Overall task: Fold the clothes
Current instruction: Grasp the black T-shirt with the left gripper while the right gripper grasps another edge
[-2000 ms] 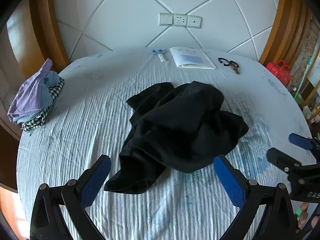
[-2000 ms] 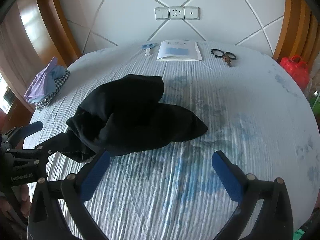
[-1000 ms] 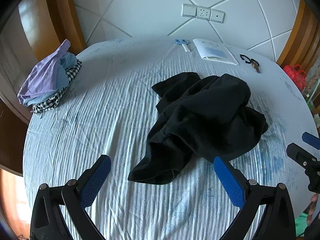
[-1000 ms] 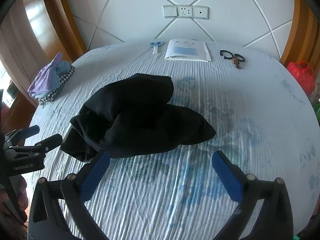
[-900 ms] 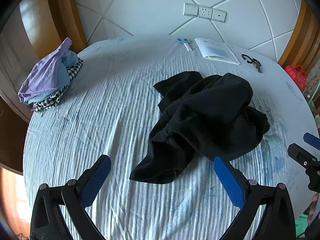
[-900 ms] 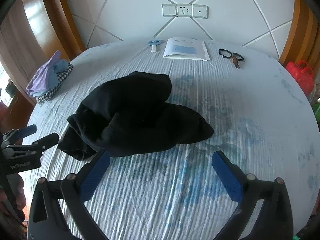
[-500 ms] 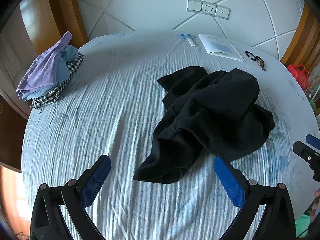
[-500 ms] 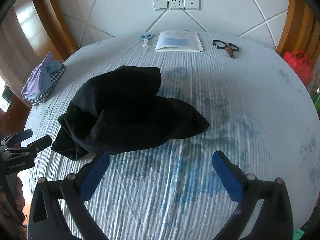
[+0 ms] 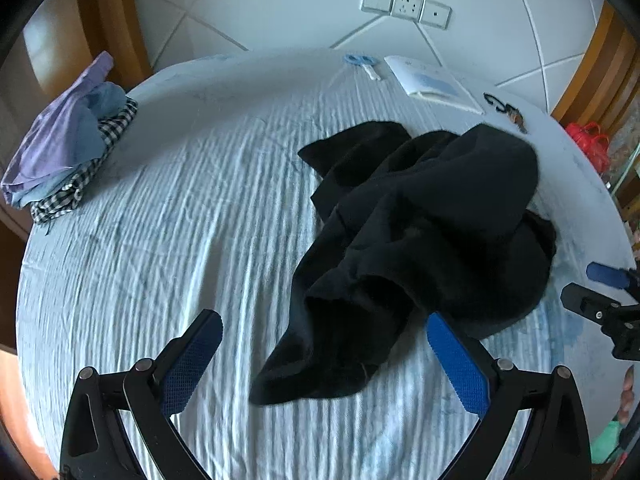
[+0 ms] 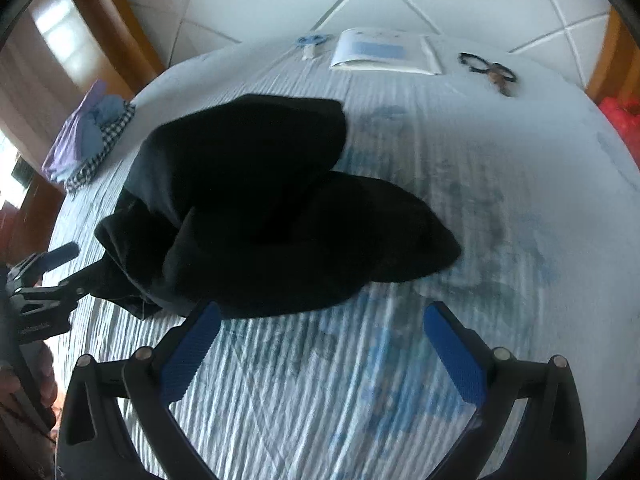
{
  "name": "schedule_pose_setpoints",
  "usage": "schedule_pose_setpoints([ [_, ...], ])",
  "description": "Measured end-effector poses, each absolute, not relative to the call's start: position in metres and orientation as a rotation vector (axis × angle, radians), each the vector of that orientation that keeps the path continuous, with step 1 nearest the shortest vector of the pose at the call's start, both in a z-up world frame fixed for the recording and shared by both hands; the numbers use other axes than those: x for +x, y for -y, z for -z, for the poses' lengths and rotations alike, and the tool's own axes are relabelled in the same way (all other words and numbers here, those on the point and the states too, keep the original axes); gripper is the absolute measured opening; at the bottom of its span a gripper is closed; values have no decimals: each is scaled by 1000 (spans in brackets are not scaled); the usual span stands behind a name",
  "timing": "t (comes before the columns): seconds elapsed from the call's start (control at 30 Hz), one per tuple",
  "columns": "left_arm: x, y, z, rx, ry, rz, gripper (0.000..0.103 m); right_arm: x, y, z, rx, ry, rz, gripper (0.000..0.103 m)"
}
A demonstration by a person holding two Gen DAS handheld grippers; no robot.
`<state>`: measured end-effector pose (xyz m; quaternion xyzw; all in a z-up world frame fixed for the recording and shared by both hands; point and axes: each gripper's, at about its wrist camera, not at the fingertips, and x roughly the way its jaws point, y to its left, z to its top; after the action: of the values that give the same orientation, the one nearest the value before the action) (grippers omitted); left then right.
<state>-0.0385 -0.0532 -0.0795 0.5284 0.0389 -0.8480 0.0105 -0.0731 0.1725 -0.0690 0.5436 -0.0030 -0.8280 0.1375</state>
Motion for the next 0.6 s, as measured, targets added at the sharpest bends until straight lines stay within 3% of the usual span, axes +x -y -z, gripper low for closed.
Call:
schedule_pose_setpoints([
  [0.17, -49, 54, 109, 1707, -93, 2617, 93, -91, -151, 86, 1578, -24, 2331, 103],
  [0.2, -51, 54, 114, 1724, -92, 2609, 85, -95, -145, 91, 1580, -29, 2317, 103],
  [0.23, -53, 54, 118, 1744, -102, 2607, 67, -99, -140, 95, 1584, -37, 2306, 103],
  [0.3, -59, 53, 125, 1780, -128, 2599, 45, -107, -130, 104, 1593, -64, 2283, 91],
  [0.33, -61, 51, 127, 1788, -127, 2596, 34, -110, -126, 110, 1607, -75, 2268, 76],
  [0.37, -63, 50, 128, 1793, -122, 2594, 30, -113, -123, 116, 1621, -91, 2257, 65],
  [0.43, -64, 46, 124, 1782, -103, 2604, 19, -116, -120, 120, 1628, -135, 2250, 53],
  [0.53, -62, 42, 104, 1738, -105, 2647, 14, -117, -127, 115, 1607, -138, 2257, 35],
  [0.6, -58, 38, 81, 1694, -117, 2702, 14, -115, -144, 100, 1572, -93, 2304, 29],
])
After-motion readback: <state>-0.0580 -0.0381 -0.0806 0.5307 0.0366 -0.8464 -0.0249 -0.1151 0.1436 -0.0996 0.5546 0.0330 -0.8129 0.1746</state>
